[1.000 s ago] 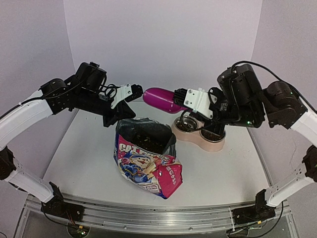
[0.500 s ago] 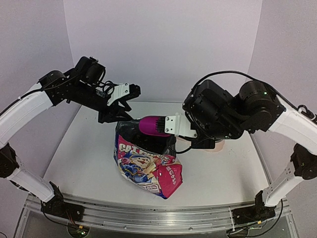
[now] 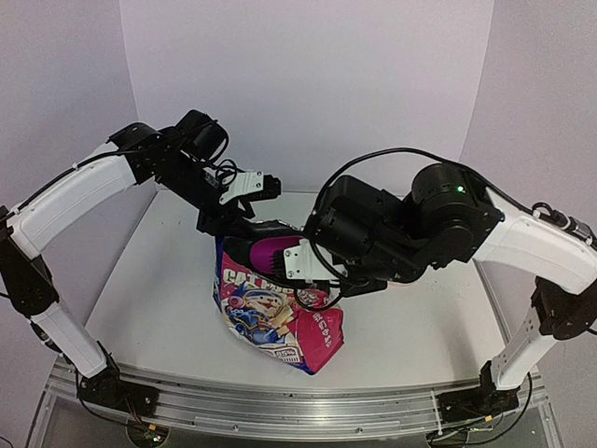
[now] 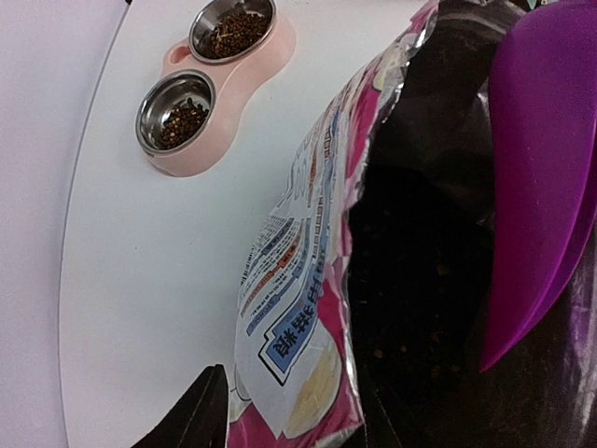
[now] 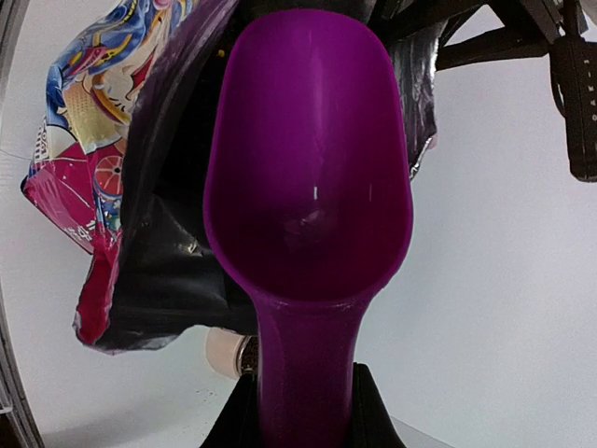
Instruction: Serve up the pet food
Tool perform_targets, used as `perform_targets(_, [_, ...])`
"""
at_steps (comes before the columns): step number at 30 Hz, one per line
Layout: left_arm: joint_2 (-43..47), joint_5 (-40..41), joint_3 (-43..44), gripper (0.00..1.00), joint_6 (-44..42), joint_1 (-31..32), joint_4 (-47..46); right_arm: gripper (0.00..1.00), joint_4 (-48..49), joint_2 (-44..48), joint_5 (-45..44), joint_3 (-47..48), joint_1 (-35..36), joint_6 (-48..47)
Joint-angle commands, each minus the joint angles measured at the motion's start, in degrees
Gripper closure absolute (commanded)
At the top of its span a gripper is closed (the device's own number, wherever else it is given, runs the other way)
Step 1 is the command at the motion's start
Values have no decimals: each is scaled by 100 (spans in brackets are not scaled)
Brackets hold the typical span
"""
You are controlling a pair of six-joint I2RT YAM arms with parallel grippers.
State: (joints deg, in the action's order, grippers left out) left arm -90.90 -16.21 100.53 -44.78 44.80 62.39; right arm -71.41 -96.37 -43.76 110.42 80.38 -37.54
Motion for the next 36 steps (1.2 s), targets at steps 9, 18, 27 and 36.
perform_targets(9, [-15, 14, 342, 100, -261, 49, 218, 100, 688, -927, -983, 233, -118, -629])
perform_targets(18, [100, -499, 346, 100, 372, 397, 258, 100, 955, -1606, -1331, -266, -728, -769])
perform_targets(27, [153, -688, 393, 100, 745, 952, 341, 100, 575, -2731, -480, 114, -813, -867])
perform_targets(36, [480, -668, -129, 100, 937, 956, 113, 100, 551, -3298, 811, 996, -734, -722])
